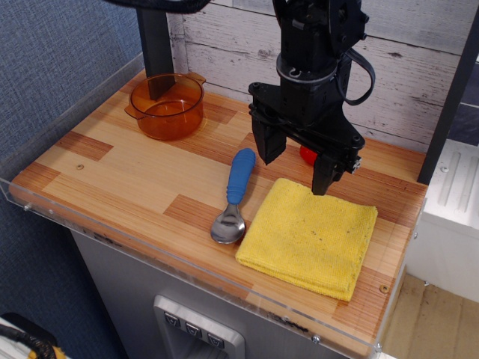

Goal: Move the blue spoon to the front left corner of the table.

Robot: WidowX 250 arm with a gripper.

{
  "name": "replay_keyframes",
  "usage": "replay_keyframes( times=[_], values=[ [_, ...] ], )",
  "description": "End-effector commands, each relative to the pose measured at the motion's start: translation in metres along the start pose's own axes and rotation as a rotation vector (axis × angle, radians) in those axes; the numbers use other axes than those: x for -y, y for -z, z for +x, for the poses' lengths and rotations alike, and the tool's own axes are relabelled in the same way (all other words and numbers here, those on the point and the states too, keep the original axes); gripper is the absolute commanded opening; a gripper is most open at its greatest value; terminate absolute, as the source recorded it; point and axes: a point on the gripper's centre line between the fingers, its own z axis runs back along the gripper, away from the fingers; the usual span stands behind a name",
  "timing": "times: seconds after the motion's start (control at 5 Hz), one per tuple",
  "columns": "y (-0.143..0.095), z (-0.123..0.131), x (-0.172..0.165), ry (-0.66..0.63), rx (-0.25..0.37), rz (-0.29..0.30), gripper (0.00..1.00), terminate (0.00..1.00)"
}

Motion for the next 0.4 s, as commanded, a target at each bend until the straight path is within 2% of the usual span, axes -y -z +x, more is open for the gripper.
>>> replay_keyframes(
  times=[0.0, 0.2],
  values=[
    [0.0, 0.0, 0.0, 0.0, 0.0, 0.0, 1.0, 0.0],
    [-0.004, -0.012, -0.025, -0.138, -0.006, 0.003, 1.0, 0.0]
  ],
)
